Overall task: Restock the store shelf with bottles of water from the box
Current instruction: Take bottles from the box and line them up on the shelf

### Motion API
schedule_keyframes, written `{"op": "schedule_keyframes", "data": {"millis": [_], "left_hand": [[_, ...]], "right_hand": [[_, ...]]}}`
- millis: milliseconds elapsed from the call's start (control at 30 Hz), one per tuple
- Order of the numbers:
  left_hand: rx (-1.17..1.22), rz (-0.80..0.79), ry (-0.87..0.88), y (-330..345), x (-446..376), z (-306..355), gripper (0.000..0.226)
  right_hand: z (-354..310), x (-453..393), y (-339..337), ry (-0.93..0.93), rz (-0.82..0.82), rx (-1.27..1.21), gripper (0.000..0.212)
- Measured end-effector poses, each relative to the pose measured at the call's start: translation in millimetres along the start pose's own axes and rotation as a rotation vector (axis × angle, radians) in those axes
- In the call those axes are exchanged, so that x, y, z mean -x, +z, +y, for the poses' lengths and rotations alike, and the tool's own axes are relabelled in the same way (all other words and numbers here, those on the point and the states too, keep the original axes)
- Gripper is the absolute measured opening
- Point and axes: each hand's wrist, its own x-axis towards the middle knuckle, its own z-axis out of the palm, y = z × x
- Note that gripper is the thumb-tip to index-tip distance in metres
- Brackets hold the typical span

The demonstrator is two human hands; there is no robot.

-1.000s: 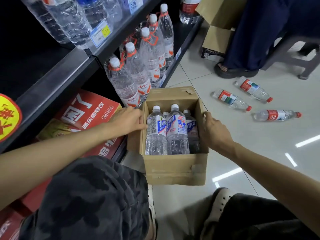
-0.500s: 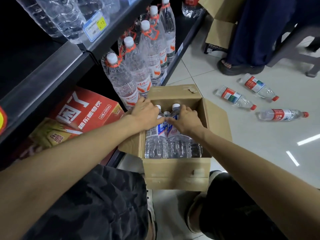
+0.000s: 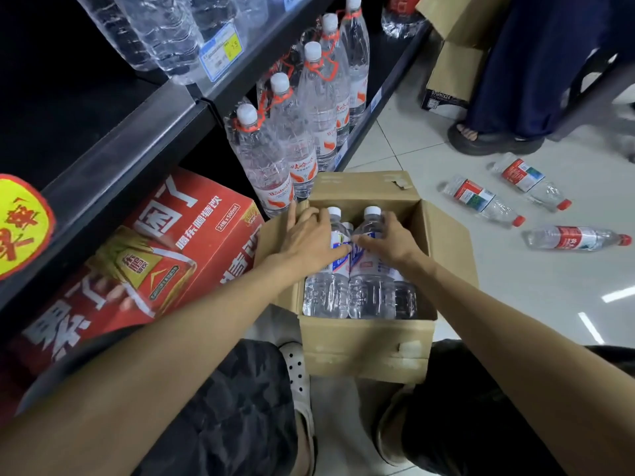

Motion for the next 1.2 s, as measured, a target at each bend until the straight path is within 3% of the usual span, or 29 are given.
{"op": "schedule_keyframes", "data": {"millis": [167,300,533,633,767,933,1067,1200], "left_hand": [[0.43,0.216,-0.025,-9,24,17,0.055],[0.714,0.281,-0.032,-20,44,28,0.057],[0.708,0.264,-0.149,-40,56,23,0.082],[0.849,0.293,-0.172,-52,64,20,0.081],[0.895,0.335,-0.112,-88,74,16,0.078],[0.868,0.439,0.008,-152,88,9,0.077],[0.819,0.558,0.083,-211,103,-2,0.081],[0.791,0.637,0.123,-264,123,-22,0.083]], "right_hand": [[-2,26,-15,-0.088,0.115,-0.246,0.063],[-7,43,-27,-0.212,0.15,-0.361,0.065],[-18,72,-31,-0.342,0.235,-0.168,0.062],[-24,88,-35,-0.455,0.21,-0.126,0.061],[-49,101,-53,-0.535,0.183,-0.073,0.063],[-103,114,-81,-0.651,0.268,0.041,0.074],[-156,128,-98,-0.789,0.306,0.086,0.07],[-214,146,-105,-0.921,0.235,0.061,0.067]]}}
